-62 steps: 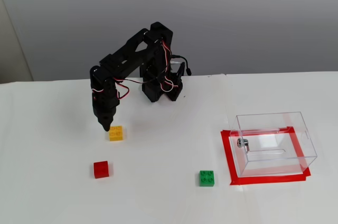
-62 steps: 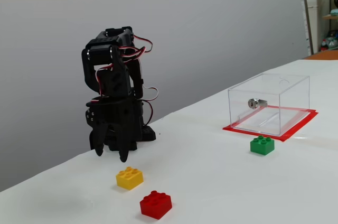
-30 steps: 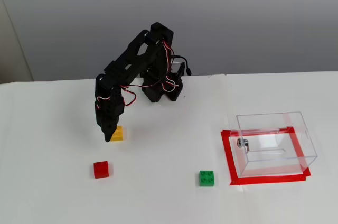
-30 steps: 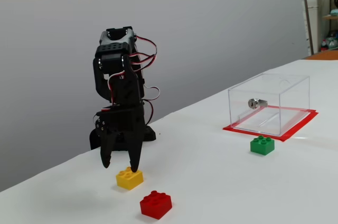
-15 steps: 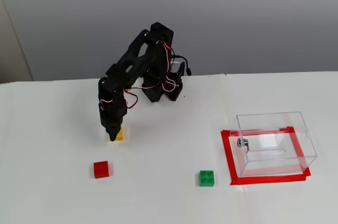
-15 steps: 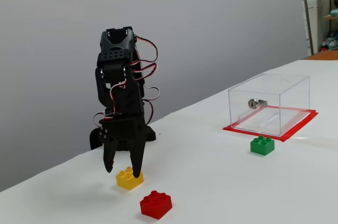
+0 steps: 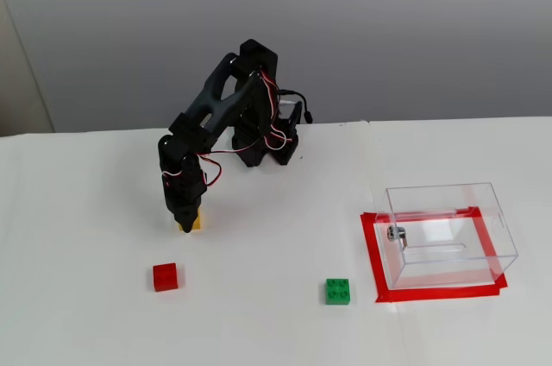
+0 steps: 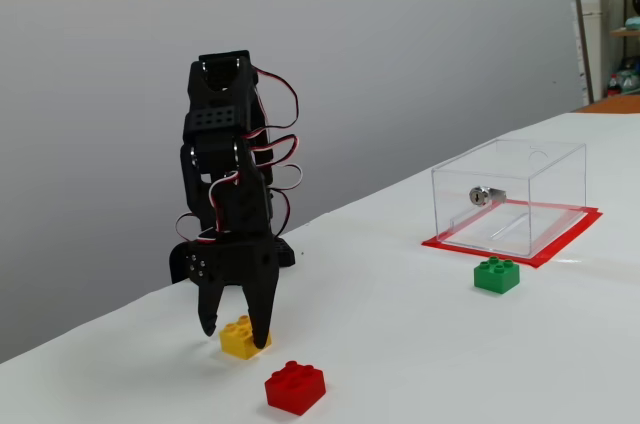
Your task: Pick the yellow lego brick and place it into the transparent box
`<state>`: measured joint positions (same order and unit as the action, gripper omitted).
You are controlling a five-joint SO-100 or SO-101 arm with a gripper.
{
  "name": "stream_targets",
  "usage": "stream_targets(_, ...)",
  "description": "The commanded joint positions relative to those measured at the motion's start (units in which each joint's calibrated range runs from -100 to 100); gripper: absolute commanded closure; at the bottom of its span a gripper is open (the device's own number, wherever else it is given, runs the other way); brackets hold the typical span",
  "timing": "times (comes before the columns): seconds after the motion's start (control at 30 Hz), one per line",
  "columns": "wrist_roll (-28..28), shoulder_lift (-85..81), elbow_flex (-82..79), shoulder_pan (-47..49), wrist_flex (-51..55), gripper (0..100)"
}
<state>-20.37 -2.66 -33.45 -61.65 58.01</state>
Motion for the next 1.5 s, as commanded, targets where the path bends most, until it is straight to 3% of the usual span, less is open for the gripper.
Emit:
stream_targets(0.0,0.23,-0.09,1.53,-0.42,-0.31,70)
stream_targets(0.23,0.28,-0.01,1.44,-0.35,-0.31,90)
stream_targets(0.6,0.33,-1.37,1.72,0.83,1.87,91)
stream_targets(0.8,0.33,-10.87,4.79,6.16,6.83,91)
stream_targets(1.03,0.33,-26.99,8.41,20.65,9.61,91)
stream_targets(1.47,0.28,-38.11,15.91,64.49,9.52,91)
